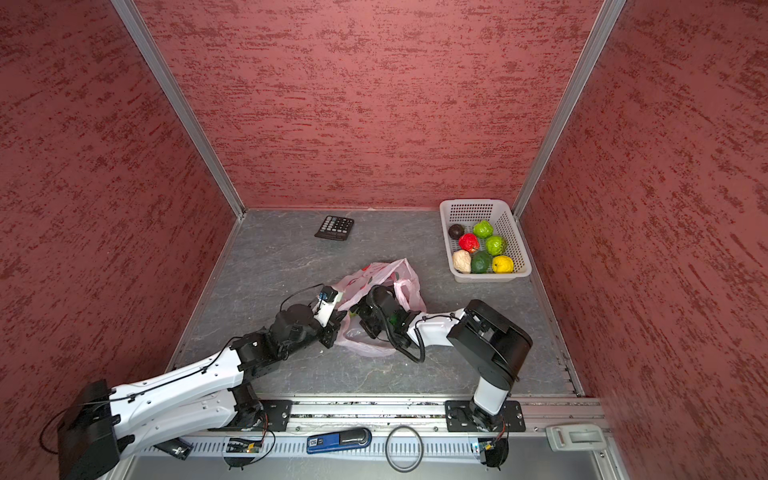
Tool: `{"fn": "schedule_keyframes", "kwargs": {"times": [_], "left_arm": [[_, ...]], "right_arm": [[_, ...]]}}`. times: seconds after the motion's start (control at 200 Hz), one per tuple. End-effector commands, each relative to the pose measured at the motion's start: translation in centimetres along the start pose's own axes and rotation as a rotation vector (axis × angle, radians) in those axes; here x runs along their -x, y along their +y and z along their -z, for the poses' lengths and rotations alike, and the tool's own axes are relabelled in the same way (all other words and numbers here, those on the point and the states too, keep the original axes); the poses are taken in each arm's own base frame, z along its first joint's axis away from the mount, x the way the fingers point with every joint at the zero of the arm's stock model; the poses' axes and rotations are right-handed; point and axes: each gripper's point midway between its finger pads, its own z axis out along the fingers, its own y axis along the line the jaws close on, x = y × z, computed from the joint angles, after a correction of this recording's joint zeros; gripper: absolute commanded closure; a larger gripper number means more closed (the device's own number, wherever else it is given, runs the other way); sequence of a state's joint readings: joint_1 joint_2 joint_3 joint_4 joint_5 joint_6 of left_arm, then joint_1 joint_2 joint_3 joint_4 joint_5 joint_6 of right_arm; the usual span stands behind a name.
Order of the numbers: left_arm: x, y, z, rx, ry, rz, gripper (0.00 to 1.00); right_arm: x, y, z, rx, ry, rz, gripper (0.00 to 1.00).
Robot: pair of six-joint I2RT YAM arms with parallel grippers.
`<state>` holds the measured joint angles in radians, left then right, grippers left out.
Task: Untie the knot of the plastic bag and take out the fruit
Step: 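Lower the right gripper into the bag toward the yellow-green cucumber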
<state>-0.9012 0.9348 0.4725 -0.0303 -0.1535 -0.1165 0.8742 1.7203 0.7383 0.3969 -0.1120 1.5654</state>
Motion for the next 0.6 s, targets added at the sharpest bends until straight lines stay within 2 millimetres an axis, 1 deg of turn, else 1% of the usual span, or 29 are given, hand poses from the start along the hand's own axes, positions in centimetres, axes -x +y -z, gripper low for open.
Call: {"fn": "schedule_keyframes", "kwargs": {"times": [0.0, 0.09, 0.245, 0.326, 0.381, 0.476, 0.596], "left_arm": [[1.1, -0.8, 0.0, -0.058, -0.056, 0.044, 1.00], [1.6, -1.3, 0.0, -0.090, -0.072, 0.066, 1.00], [1.4, -1.9, 0.0, -0.130, -0.073, 0.082, 1.00], [1.4, -2.1, 0.2, -0.146, -0.075, 0.087, 1.00], [1.3, -2.2, 0.2, -0.149, -0.074, 0.086, 1.00], [1.3, -2.3, 0.3, -0.158, -0.075, 0.081, 1.00], [1.2, -2.2, 0.4, -0.163, -0.076, 0.081, 1.00]], "right_arm": [[-0.2, 1.5, -0.5, 0.040, 0.031, -0.160, 0.13], [0.1, 1.2, -0.6, 0.012, 0.012, -0.186, 0.14], [1.1, 0.6, -0.9, 0.014, -0.021, -0.281, 0.19], [1.6, 0.7, -1.1, 0.005, -0.034, -0.308, 0.19], [1.6, 0.8, -1.4, 0.001, -0.023, -0.335, 0.19], [1.4, 0.3, -2.0, -0.012, -0.003, -0.393, 0.19], [1.3, 0.1, -2.8, 0.000, 0.016, -0.467, 0.20]]}}
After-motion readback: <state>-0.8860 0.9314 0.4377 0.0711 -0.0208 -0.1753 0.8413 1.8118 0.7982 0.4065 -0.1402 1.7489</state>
